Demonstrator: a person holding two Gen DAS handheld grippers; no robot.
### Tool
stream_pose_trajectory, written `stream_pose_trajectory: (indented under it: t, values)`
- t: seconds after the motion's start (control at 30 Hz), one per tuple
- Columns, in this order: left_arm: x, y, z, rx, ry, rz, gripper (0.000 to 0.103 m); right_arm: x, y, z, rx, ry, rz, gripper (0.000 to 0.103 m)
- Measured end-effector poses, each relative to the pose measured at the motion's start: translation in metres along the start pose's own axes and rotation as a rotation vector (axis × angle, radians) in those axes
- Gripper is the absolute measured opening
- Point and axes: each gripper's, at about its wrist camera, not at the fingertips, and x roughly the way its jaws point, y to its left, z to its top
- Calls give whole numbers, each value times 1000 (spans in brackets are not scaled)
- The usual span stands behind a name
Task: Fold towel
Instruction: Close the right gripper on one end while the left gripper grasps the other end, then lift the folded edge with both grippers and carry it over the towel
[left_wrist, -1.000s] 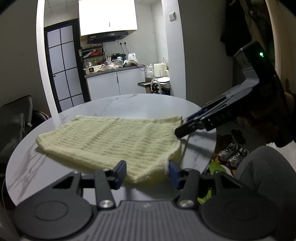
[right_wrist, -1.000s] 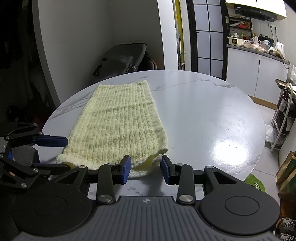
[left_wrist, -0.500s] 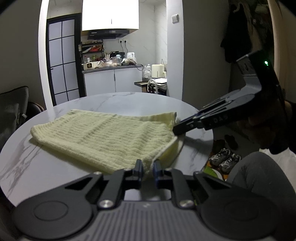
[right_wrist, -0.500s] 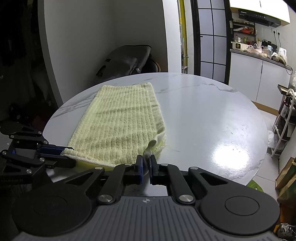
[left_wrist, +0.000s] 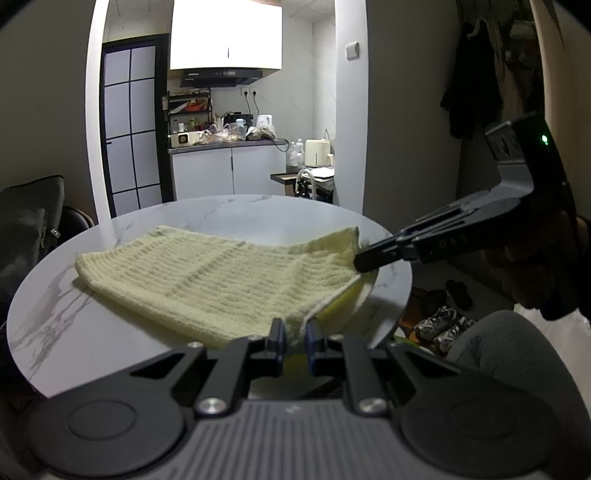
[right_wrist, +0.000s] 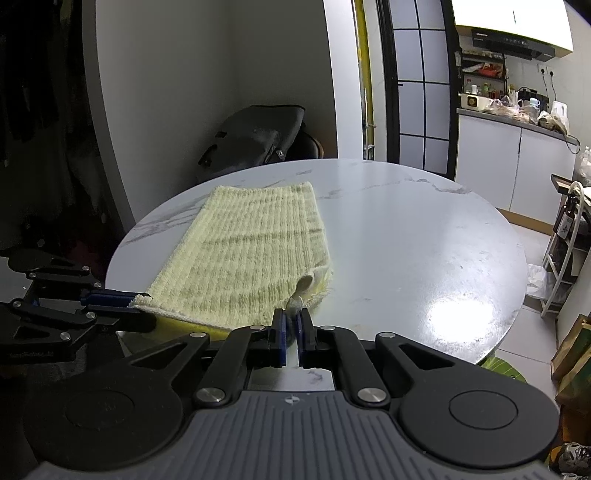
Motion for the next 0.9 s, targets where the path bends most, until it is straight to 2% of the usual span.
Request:
stream_pose_trajectory:
  t: [0.5, 0.9]
  values:
    - [-29, 9, 15, -1, -59, -10, 12, -27, 17, 14, -12, -76, -7, 6]
    - [-37, 32, 31, -36, -113, -4, 12, -20, 24, 43, -38, -122, -15, 4]
